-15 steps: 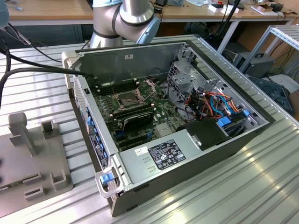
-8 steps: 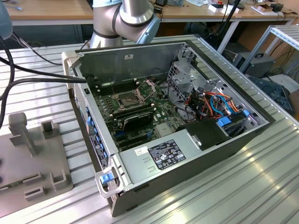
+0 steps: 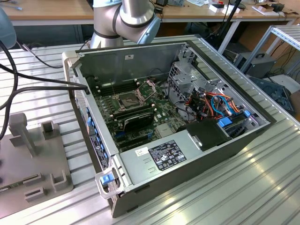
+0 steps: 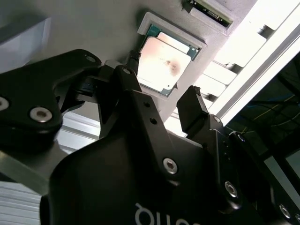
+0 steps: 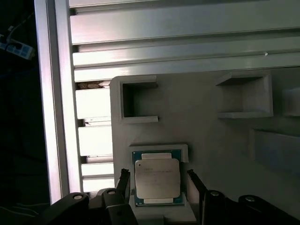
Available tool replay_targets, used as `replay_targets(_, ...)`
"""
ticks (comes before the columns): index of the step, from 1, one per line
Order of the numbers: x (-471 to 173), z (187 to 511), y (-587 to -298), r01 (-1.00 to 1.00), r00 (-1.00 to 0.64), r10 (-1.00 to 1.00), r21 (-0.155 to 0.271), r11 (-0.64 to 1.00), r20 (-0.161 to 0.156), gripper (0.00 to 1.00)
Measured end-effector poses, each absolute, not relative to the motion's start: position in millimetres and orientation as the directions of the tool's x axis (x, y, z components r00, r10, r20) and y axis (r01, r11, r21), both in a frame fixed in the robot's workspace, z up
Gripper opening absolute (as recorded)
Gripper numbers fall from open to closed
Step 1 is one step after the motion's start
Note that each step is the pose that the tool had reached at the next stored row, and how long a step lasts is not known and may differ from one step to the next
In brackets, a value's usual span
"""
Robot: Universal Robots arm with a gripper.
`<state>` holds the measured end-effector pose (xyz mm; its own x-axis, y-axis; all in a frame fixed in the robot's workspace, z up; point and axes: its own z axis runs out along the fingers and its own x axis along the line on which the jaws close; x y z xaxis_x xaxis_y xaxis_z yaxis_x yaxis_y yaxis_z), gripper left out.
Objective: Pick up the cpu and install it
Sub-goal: 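Pick up the cpu and move it towards the insertion slot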
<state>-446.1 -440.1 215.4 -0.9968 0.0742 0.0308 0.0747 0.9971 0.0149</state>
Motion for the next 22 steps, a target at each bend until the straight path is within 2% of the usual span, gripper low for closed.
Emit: replay_targets(22,-446,198,-440,0.074,-0.997,0.074,0.006,0.997,0.03,0.6)
